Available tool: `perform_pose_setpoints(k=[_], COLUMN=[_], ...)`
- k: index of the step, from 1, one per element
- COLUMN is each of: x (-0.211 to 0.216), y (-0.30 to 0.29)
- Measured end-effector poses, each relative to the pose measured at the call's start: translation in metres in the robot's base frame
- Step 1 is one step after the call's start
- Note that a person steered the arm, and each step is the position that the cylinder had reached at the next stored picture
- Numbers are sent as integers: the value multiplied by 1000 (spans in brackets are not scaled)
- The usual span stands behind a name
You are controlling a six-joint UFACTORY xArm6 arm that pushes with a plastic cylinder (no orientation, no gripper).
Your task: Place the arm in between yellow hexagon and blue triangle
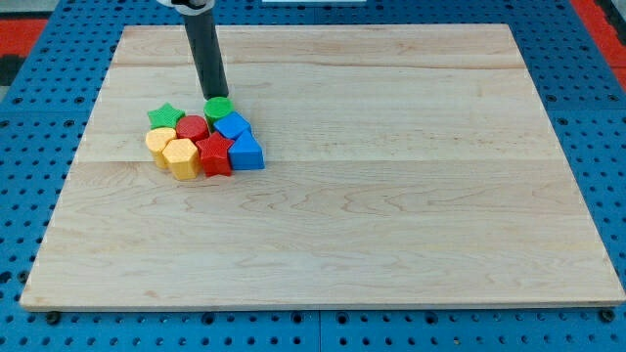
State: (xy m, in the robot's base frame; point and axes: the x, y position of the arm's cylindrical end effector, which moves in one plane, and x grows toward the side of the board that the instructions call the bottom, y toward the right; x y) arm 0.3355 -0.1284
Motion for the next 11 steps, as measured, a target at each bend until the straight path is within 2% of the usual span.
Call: perform_pose_setpoints(k=[1,2,3,4,6,7,8,9,10,11], x=[0,12,36,88,153,188,192,168,142,137], y=[-1,82,132,109,0,-20,-58,-61,-50,-19])
